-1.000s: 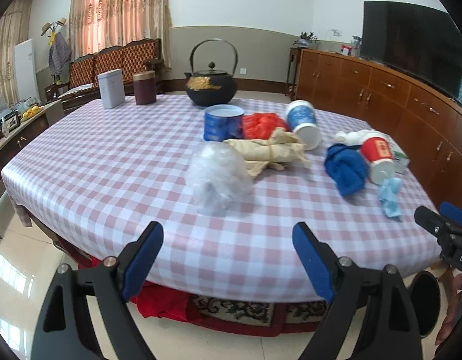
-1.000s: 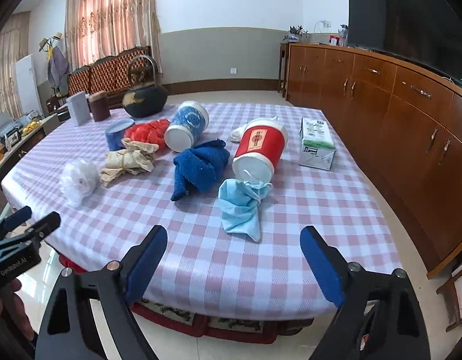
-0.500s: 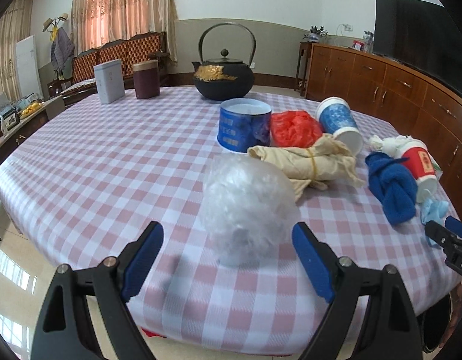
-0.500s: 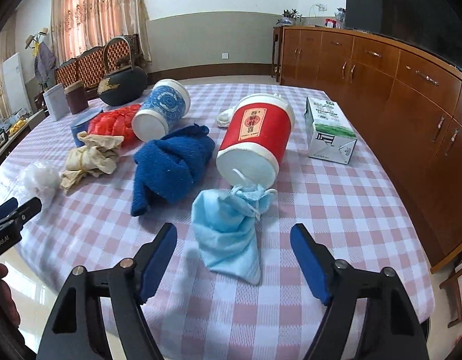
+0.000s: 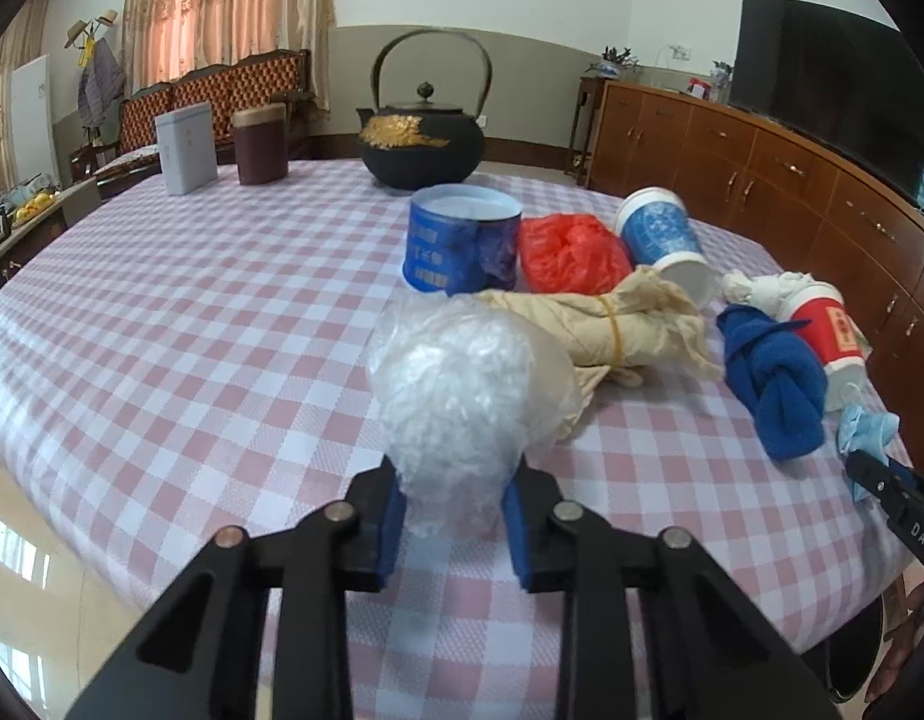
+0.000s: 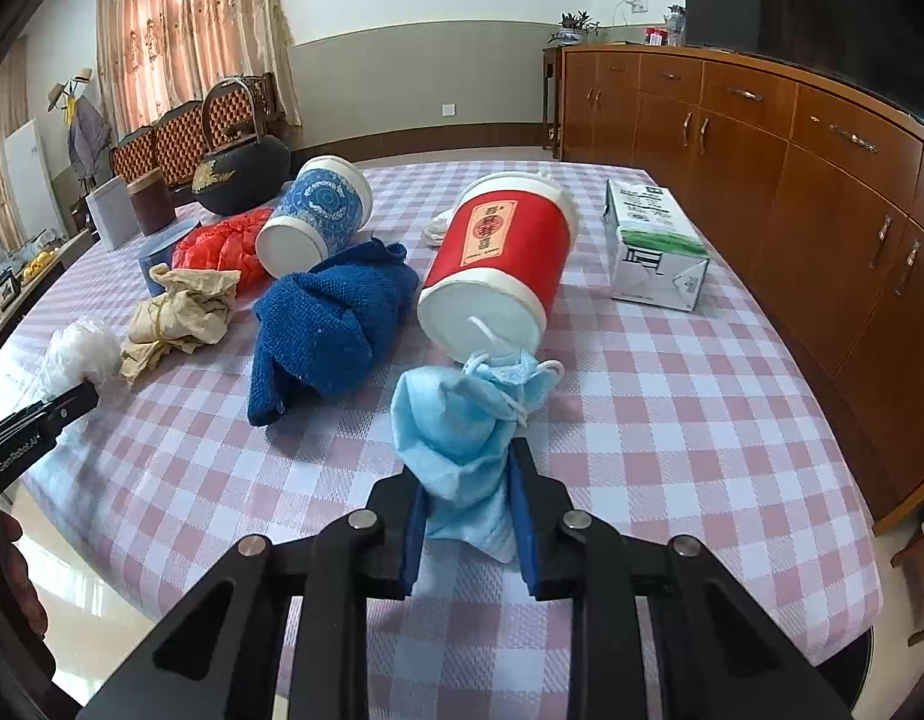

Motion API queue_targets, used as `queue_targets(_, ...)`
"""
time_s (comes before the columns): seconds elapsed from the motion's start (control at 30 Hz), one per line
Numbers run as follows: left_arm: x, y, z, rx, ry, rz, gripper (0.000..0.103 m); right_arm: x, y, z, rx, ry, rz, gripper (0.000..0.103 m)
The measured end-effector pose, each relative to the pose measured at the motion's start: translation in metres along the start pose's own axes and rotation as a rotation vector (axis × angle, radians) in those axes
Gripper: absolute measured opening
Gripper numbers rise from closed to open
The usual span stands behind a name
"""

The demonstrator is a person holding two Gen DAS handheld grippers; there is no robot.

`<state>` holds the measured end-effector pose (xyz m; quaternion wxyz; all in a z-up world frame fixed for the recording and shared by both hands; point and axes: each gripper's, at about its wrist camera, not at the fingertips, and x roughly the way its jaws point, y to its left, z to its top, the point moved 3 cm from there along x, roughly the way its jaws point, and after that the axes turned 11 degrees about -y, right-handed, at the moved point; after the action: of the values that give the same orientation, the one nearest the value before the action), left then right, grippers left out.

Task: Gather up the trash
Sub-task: 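Grasp the white plastic bag with the left tool while the right tool grasps the blue mask, then carry the plastic bag and blue mask to the black bucket and release both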

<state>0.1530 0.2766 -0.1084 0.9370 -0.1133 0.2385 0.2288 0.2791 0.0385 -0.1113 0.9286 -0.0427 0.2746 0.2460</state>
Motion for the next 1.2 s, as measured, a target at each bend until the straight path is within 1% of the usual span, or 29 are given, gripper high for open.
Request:
queue_targets(0.27, -0.030, -0.006, 0.002, 0.012, -0.036, -0.004, 0.029, -0.030, -0.004, 0.006, 0.018, -0.047, 0.002, 0.025)
queue_targets(0.43, -0.046, -0.016, 0.002, 0.022, -0.044, -0.028, 0.028, -0.051, -0.006, 0.008, 0.025, -0.074, 0.009, 0.025)
queue_targets(0.67, -0.068, -0.041, 0.005, 0.049, -0.065, -0.086, 0.027, -0.082, -0.018, 0.010, 0.036, -0.114, 0.001, 0.025)
queue_targets(0.9, -0.085, -0.074, 0.009, 0.080, -0.097, -0.150, 0.024, -0.111, -0.042, 0.008, 0.042, -0.143, -0.039, 0.025)
queue_targets(0.97, -0.081, -0.081, 0.007, 0.078, -0.085, -0.170, 0.018, -0.115, -0.050, 0.006, 0.049, -0.139, -0.050, 0.025)
queue_targets(1.03, -0.081, -0.088, 0.006, 0.086, -0.089, -0.183, 0.017, -0.122, -0.057, 0.003, 0.051, -0.142, -0.063, 0.025)
queue_targets(1.2, -0.084, -0.111, 0.002, 0.082, -0.077, -0.252, 0.012, -0.135, -0.078, -0.002, 0.062, -0.144, -0.104, 0.025)
